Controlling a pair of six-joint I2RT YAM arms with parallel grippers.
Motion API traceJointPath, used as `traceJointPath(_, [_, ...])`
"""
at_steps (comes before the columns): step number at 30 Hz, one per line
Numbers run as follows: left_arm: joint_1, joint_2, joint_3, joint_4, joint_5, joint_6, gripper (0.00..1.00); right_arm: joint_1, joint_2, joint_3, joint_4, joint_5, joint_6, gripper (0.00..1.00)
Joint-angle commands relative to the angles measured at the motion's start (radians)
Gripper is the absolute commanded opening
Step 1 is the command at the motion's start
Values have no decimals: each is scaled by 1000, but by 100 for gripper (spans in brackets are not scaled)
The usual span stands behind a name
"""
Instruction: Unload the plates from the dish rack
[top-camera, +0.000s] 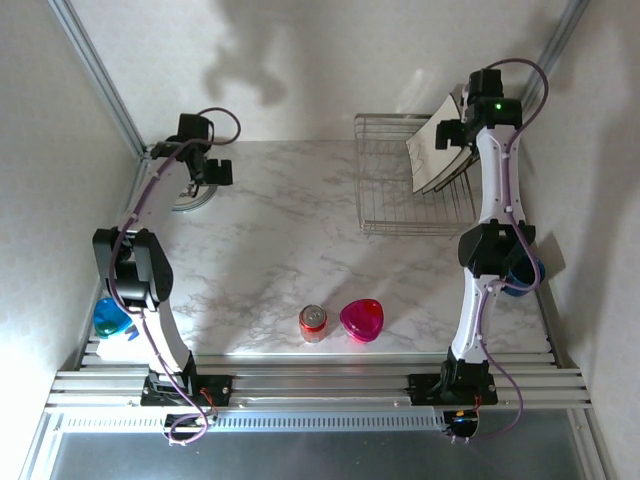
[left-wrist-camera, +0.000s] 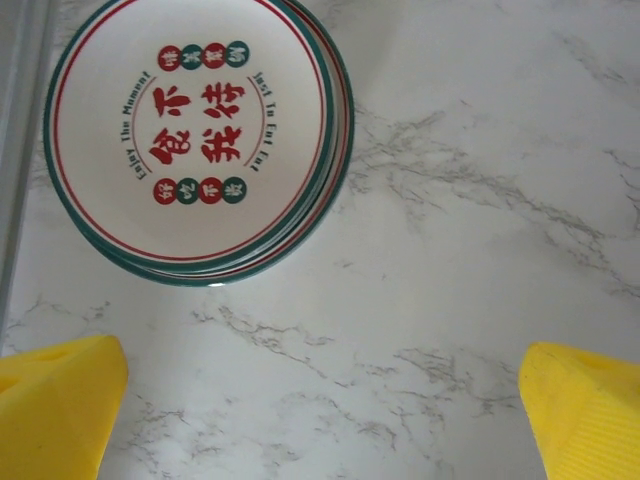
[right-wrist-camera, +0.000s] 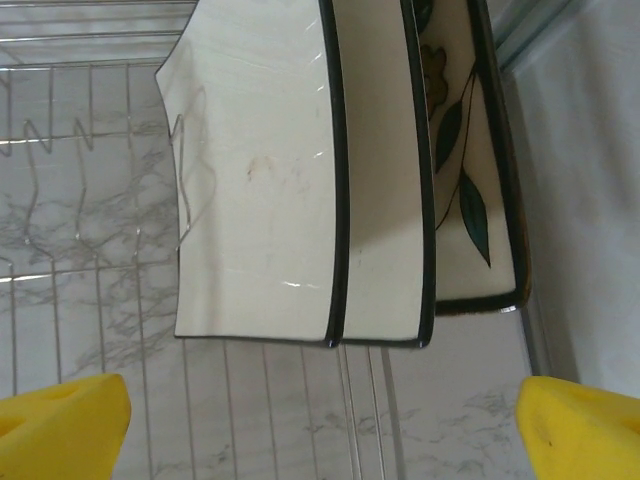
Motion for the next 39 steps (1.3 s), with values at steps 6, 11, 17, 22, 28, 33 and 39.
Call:
traceJointPath(6, [-15,36,46,-47,10,28,100,6,68,56,78,-24,-24,97])
traceJointPath(11, [-15,47,46,-36,16,29,100,8,67,56,92,-49,-27,97])
traceJointPath(17, [-15,67,45,-25,25,32,99,20,86,54,105,-72,-24,94])
traceJointPath(22, [-15,69,46,-24,25,32,100,43,83,54,116,-39,-28,94])
traceJointPath(28, [-16,60,38,-18,21,35,100,50,78,53,123,-17,-26,95])
traceJointPath(33, [-15,57,38,-19,22,37,100,49,105,51,116,5,-3,96])
traceJointPath(39, [-15,54,35,-19,16,39,100,46,107,34,144,54,28,96])
